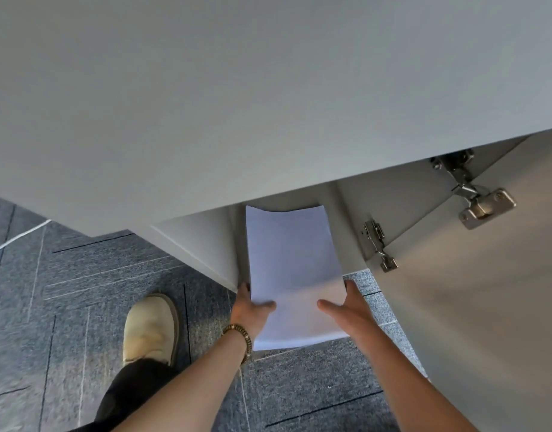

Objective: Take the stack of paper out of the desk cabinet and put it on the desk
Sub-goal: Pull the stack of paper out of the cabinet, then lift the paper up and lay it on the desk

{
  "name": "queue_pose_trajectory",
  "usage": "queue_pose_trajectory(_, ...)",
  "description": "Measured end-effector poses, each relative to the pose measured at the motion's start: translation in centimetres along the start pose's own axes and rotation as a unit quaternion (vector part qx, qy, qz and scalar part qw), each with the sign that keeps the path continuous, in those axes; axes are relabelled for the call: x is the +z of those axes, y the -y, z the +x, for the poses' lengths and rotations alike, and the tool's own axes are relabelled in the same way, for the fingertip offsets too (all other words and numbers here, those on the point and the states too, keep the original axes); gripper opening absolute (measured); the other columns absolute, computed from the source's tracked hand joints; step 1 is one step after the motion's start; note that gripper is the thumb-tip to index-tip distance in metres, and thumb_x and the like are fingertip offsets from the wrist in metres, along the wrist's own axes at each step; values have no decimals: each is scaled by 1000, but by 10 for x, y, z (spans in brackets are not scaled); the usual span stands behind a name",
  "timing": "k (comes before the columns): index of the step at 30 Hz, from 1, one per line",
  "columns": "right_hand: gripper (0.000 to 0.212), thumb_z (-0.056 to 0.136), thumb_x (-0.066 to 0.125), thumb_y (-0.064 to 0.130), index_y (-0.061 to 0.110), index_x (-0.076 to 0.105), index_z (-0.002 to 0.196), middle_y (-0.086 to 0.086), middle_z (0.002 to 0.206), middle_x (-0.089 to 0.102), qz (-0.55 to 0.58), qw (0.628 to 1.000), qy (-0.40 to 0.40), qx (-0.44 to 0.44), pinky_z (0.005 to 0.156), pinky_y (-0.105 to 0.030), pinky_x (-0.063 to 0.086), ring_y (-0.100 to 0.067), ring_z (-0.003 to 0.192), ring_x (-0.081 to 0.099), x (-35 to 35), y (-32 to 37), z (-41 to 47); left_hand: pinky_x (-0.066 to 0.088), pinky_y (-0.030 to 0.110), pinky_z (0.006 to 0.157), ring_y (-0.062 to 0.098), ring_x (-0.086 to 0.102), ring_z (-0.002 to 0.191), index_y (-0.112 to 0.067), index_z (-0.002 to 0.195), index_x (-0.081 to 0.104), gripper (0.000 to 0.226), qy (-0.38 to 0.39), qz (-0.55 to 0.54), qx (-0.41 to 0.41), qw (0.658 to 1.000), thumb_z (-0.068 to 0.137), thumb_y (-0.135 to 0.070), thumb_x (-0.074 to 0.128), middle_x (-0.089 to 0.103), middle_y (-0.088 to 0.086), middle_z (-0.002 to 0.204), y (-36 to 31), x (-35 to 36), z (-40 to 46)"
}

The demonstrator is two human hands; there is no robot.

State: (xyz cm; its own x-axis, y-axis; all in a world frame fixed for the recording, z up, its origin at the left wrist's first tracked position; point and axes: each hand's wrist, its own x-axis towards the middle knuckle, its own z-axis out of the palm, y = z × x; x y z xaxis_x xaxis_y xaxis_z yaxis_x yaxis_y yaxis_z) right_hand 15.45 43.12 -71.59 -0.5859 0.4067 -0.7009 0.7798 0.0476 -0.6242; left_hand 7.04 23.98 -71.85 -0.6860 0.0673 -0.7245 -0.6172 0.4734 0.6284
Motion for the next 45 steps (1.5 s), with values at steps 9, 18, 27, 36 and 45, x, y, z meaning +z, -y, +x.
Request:
queue_pose_trajectory(9, 57, 79, 82, 12, 23, 52, 126, 1, 115, 70, 60, 998, 18, -21, 85, -37, 59, -17, 100, 70, -28, 7, -85, 53, 21, 71, 6, 63, 91, -20, 123, 49, 50, 91, 15, 44, 995, 82, -5, 74, 66, -3, 110, -5, -29, -71)
queue_pose_trajectory(18, 59, 75, 83, 28, 26, 48, 123, 2, 112, 67, 102, 993, -50, -28, 82, -43, 58, -22, 97, 69, -42, 32, -286, 52, 19, 61, 9, 64, 95, -26, 123, 48, 49, 178, 16, 96, 979, 85, -3, 71, 66, -4, 112, -31, -94, -224)
queue_pose_trajectory(27, 37, 77, 79, 40, 29, 55, 103, 10, 99, 63, 59, 985, -161, -33, 61, -20, 43, -5, 87, 60, -52, 93, -501, 55, 27, 68, 17, 64, 101, -21, 124, 51, 44, 262, 47, 158, 951, 87, -7, 69, 67, -2, 114, -82, -171, -393)
queue_pose_trajectory(36, 40, 86, 75, 32, 19, 56, 119, -4, 112, 70, 60, 963, -232, -122, 95, -48, 55, -24, 100, 69, -62, 164, -674, 59, 40, 85, 21, 68, 101, -18, 115, 57, 34, 281, 19, 285, 916, 86, -8, 70, 71, 2, 112, -139, -250, -536)
queue_pose_trajectory(45, 35, 91, 69, 31, 13, 60, 119, -8, 111, 72, 133, 928, -246, -245, 95, -50, 56, -29, 99, 71, -51, 252, -779, 58, 32, 78, 17, 71, 99, -17, 115, 61, 34, 245, -43, 425, 870, 85, -3, 69, 73, 0, 111, -212, -362, -647)
